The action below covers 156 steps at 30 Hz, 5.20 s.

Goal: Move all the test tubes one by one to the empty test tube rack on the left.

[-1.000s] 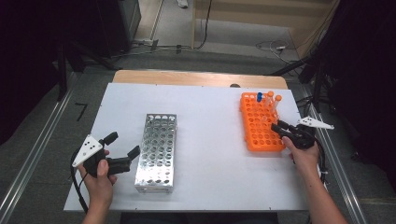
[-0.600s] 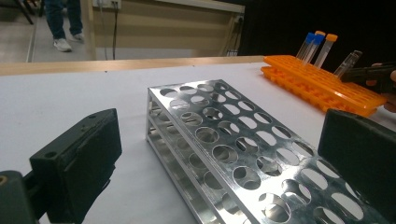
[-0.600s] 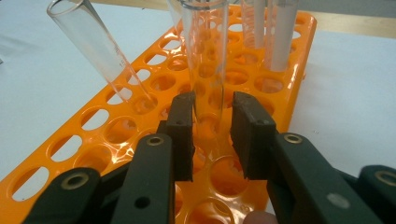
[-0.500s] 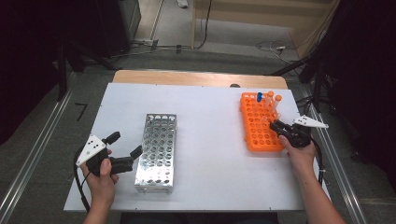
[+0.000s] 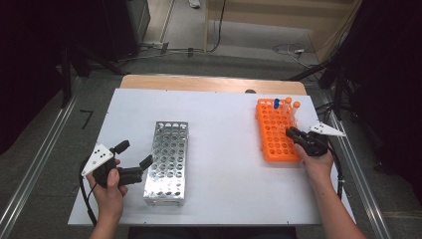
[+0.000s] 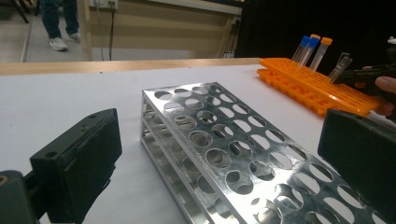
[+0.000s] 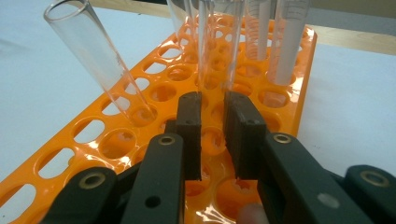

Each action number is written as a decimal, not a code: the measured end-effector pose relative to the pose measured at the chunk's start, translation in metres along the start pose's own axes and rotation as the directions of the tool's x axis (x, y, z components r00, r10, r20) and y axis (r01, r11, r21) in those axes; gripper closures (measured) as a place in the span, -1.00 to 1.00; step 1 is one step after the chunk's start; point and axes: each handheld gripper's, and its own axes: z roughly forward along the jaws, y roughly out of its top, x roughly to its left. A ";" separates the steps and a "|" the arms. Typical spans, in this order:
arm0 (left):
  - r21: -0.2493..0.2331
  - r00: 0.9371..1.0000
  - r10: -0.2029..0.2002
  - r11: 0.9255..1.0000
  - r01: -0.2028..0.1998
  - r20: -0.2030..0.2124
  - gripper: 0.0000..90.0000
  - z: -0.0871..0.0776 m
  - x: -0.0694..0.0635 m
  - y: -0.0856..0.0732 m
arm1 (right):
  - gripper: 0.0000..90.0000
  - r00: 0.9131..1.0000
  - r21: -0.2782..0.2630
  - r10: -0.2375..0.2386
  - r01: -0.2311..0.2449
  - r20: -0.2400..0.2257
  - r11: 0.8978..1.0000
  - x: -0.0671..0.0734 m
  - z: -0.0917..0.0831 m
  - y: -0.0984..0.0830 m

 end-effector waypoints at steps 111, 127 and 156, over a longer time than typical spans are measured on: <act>0.265 0.926 0.087 0.945 -0.194 0.369 0.70 0.094 -0.126 0.056 | -1.00 0.882 -0.050 -0.130 0.120 -0.454 0.991 0.154 -0.076 0.010; 0.250 0.960 0.080 0.956 -0.150 0.270 0.70 0.090 -0.090 0.076 | -1.00 0.935 -0.044 -0.124 0.116 -0.331 0.992 0.100 -0.099 -0.014; 0.258 0.993 0.079 0.961 -0.100 0.091 0.70 0.113 -0.036 0.107 | -1.00 0.958 -0.054 -0.079 0.066 -0.275 0.996 0.059 -0.097 -0.037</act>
